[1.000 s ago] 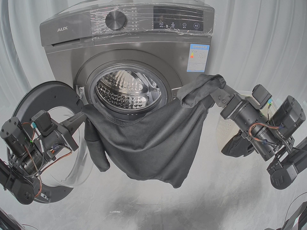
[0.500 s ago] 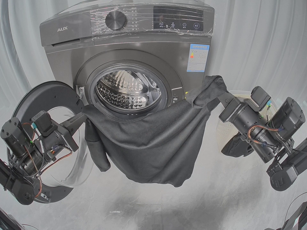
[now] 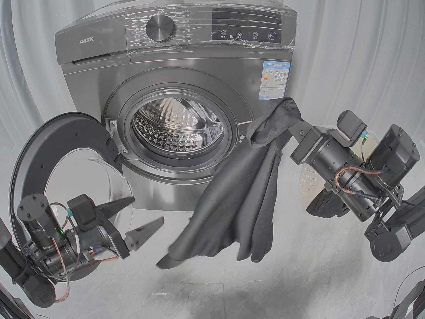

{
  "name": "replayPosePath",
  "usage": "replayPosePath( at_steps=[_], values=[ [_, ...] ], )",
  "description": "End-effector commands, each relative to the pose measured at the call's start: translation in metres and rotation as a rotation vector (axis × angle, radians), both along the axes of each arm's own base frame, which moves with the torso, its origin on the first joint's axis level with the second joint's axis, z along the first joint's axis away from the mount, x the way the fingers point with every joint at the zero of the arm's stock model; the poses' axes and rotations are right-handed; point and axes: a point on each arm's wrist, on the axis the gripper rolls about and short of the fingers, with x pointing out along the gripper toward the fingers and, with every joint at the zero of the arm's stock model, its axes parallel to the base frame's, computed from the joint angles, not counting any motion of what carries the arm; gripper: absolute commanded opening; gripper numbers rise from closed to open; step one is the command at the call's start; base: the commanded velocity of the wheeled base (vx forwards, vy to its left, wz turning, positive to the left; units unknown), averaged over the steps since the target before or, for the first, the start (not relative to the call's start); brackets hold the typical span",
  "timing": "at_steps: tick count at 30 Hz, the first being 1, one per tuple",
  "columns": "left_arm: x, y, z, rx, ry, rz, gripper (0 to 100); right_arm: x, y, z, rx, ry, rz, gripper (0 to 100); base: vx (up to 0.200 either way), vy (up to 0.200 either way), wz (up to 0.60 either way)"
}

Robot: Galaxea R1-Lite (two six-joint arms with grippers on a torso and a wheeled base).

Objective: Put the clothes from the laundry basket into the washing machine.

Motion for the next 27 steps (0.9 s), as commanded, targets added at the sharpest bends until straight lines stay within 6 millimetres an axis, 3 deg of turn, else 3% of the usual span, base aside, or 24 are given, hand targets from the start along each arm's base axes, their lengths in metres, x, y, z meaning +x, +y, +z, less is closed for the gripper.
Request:
replayPosePath(
  at_steps=[1, 12, 27],
  values=[
    [-0.009, -0.021, -0.024, 0.077, 0.088, -0.104, 100, 0.004, 0.010, 0.012, 0.011, -0.014, 0.019, 0, 0.000, 0.000, 0.00],
    [0.021, -0.043, -0.058, 0.144, 0.156, -0.137, 100, -0.013, 0.039, 0.005, 0.000, 0.003, 0.124, 0, 0.000, 0.000, 0.00],
    [0.057, -0.072, -0.075, 0.136, 0.122, -0.158, 100, -0.022, 0.048, 0.006, 0.004, -0.001, 0.164, 0, 0.000, 0.000, 0.00]
  ],
)
